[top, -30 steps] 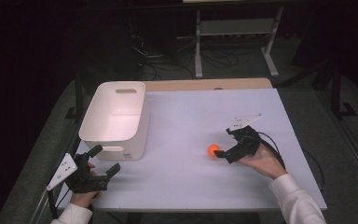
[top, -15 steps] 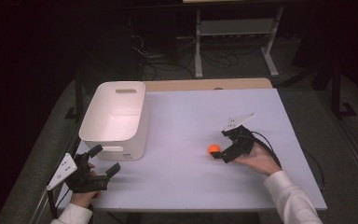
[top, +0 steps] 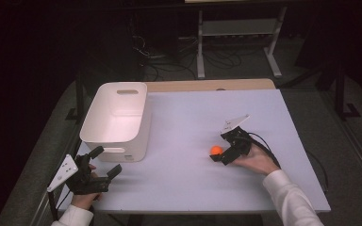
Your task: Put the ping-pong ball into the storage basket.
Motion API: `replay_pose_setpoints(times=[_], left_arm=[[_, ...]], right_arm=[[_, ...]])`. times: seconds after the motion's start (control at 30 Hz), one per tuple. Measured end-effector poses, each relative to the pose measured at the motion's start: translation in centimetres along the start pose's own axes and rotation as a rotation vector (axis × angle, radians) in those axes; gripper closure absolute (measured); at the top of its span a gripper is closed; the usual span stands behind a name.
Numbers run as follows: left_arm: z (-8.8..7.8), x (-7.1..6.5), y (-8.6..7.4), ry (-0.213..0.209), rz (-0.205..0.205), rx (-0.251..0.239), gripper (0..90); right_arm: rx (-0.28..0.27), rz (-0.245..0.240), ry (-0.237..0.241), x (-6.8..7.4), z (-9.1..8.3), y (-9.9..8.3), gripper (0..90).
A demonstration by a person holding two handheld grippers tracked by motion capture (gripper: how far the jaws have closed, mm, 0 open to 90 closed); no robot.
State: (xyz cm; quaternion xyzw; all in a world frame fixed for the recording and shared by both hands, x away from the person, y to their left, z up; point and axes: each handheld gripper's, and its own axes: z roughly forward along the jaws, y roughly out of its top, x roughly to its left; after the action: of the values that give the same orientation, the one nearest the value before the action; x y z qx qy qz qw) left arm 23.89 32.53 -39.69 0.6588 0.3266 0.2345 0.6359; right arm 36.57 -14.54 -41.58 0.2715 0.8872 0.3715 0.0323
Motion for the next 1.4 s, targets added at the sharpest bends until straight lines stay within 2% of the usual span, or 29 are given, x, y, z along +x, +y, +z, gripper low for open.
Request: replay_pose_setpoints(times=[0.17,0.23,0.37,0.4,0.47,0.53,0.7,0.77,0.8,0.83,0.97,1.1,1.2,1.27,1.37,1.4], left_arm=[[-0.05,0.03,0.01,-0.002,0.01,0.006,0.0],[-0.08,0.04,0.02,-0.003,0.013,0.007,0.0],[-0.09,0.03,0.01,-0.004,0.013,0.007,0.0],[-0.1,0.02,0.02,-0.002,0.012,0.007,0.0],[-0.1,0.03,0.02,-0.003,0.012,0.007,0.0],[-0.09,0.01,0.01,-0.004,0.012,0.006,0.0],[-0.09,0.03,0.02,-0.004,0.013,0.007,0.0],[-0.1,0.01,0.01,-0.003,0.013,0.005,0.0],[-0.1,0.01,0.01,-0.003,0.013,0.005,0.0],[-0.08,-0.03,0.0,-0.005,0.01,0.0,0.0],[-0.07,-0.08,0.0,-0.005,0.003,-0.004,0.0],[-0.09,-0.05,0.01,-0.007,0.01,-0.003,0.0],[-0.06,-0.08,0.0,-0.007,0.003,-0.006,0.0],[-0.1,-0.03,0.0,-0.005,0.011,0.001,0.0],[-0.07,-0.06,0.0,-0.006,0.007,-0.002,0.0],[-0.13,0.02,0.01,-0.005,0.017,0.006,0.0]], right_arm=[[0.017,0.001,0.005,-0.22,0.5,-0.11,2.2],[0.019,0.004,0.025,-0.44,0.6,-0.16,7.7],[0.013,0.008,0.03,-0.63,0.42,-0.23,14.3],[0.014,-0.005,0.03,-0.85,0.39,-0.28,19.2],[0.015,-0.005,0.034,-0.87,0.38,-0.3,21.1],[0.023,0.012,0.052,-0.83,0.31,-0.37,26.3],[0.035,0.002,0.05,-0.89,0.5,-0.46,31.3],[0.04,-0.009,0.049,-0.88,0.67,-0.49,37.5],[0.04,-0.009,0.049,-0.88,0.67,-0.49,37.5],[0.042,0.001,0.045,-0.85,0.68,-0.52,42.7],[0.046,-0.008,0.051,-1.01,0.67,-0.58,48.5],[0.046,0.009,0.054,-1.0,0.54,-0.63,49.1],[0.046,0.01,0.058,-0.98,0.46,-0.63,49.2],[0.037,-0.003,0.045,-1.01,0.23,-0.55,49.3],[0.026,0.005,0.056,-0.89,-0.07,-0.42,49.3],[0.021,0.004,0.047,-0.87,-0.25,-0.33,49.3]])
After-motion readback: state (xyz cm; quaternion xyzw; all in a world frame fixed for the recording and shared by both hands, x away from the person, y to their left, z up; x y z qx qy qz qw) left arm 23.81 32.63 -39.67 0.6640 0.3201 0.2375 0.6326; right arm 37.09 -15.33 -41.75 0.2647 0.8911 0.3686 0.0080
